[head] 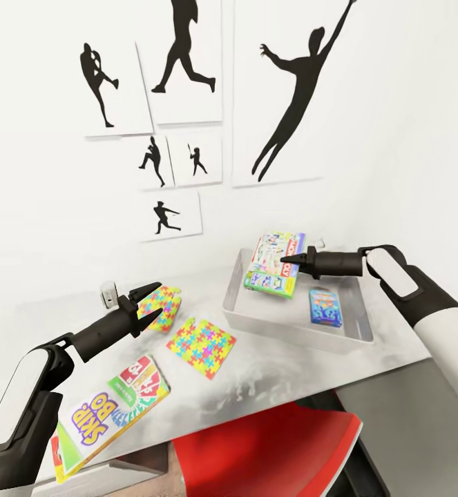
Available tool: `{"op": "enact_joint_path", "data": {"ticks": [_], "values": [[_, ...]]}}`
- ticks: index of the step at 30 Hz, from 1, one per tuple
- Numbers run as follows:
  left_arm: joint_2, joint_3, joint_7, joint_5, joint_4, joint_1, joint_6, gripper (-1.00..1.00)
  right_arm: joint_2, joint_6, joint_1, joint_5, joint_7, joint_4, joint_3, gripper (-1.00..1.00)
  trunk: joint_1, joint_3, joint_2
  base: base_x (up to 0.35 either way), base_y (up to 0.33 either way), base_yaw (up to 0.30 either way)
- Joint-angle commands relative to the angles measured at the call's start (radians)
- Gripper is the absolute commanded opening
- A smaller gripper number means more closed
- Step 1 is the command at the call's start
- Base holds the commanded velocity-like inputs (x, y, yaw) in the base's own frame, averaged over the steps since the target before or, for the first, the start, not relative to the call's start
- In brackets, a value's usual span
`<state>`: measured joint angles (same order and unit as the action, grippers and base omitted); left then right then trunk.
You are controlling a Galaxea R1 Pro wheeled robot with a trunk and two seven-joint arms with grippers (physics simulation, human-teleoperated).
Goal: Put all the toys in the child's room - the three board games (two on the bed and one on the table), the two jigsaw puzzles on the table, and the tennis ball on the table - inside the toy box on the table in the child's room.
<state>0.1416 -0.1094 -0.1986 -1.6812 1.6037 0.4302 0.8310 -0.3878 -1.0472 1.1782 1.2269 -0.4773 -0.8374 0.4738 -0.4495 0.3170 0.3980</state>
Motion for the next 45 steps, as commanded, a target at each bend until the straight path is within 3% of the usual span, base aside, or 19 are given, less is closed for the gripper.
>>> {"op": "enact_joint_path", "data": {"ticks": [1,10,33,37,41,45], "values": [[0.0,-0.001,-0.01,-0.011,0.001,0.001,0.003,1.0,-0.004,0.0,0.004,-0.008,-0.021,0.001,0.014,-1.0,-0.001,0.004,0.002,0.0,0.0,0.0],[0.001,-0.001,-0.009,-0.011,0.002,0.001,0.003,1.0,-0.011,0.0,0.013,-0.01,-0.057,0.001,0.054,-1.0,-0.001,0.018,0.002,0.0,0.0,0.0],[0.0,0.0,-0.003,-0.012,0.002,0.001,0.004,1.0,-0.011,0.0,0.02,-0.012,-0.066,0.001,0.083,-1.0,-0.001,0.055,0.002,0.0,0.0,0.0],[-0.001,0.004,0.004,-0.029,0.003,0.006,0.012,1.0,-0.01,0.0,0.029,-0.012,-0.067,0.001,0.084,-1.0,-0.001,0.062,0.002,0.0,0.0,0.0],[-0.006,0.007,0.002,-0.056,0.002,0.029,0.024,1.0,-0.01,0.0,0.045,-0.012,-0.067,0.001,0.084,-1.0,-0.001,0.068,0.002,0.0,0.0,0.0],[-0.009,0.009,-0.011,-0.082,0.001,0.11,0.033,1.0,-0.012,0.0,0.065,-0.011,-0.067,0.002,0.084,-1.0,-0.001,0.075,0.002,0.0,0.0,0.0]]}}
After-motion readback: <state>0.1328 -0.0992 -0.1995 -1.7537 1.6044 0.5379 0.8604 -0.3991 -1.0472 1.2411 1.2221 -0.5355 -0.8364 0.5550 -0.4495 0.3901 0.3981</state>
